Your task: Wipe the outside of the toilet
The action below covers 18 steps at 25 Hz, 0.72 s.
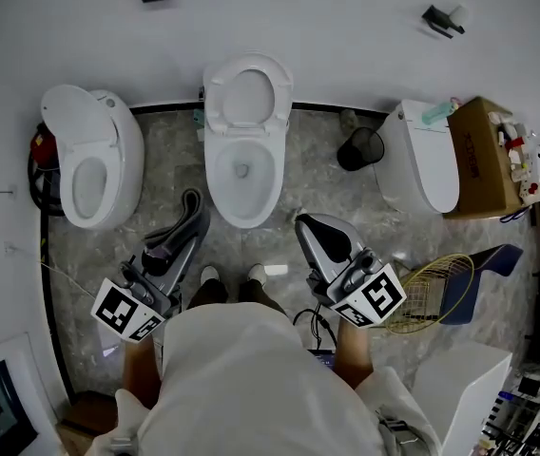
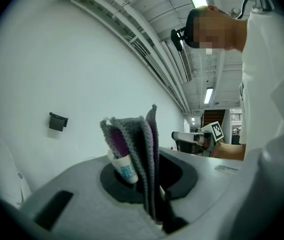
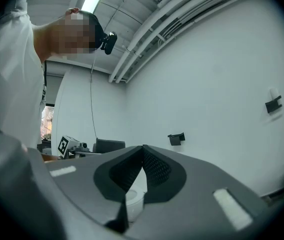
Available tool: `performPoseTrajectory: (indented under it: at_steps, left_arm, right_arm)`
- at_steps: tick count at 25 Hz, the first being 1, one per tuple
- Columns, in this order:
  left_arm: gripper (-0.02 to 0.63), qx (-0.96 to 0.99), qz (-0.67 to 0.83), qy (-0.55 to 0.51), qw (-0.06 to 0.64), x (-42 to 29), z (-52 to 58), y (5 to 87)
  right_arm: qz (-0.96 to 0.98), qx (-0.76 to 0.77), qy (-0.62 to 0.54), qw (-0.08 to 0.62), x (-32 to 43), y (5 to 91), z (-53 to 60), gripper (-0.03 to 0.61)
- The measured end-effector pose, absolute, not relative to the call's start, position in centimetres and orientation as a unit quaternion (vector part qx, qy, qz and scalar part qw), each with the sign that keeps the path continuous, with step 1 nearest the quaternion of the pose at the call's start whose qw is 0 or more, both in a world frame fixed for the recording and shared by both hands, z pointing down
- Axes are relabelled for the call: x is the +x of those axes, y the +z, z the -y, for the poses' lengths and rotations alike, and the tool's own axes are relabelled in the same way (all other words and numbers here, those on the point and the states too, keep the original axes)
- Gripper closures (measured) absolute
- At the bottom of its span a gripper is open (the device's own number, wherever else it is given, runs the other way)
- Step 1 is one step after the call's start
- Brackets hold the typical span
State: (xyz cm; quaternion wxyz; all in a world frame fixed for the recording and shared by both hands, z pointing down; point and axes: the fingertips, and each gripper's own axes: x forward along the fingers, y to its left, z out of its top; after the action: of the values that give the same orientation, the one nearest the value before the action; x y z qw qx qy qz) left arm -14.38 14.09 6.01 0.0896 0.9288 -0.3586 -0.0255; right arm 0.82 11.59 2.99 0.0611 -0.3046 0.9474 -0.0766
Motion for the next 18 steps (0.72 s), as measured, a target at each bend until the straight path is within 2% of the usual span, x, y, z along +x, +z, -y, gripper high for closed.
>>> performPoseTrajectory:
  at_steps: [18]
  left_arm:
    - [0.574,0.918,0.385,-0.022,0.089,-15.6,-13.0,5.9]
  right_arm:
    - [-0.941,-0.33,-0.068,0.028,2.7,5.0,-11.3,0.583]
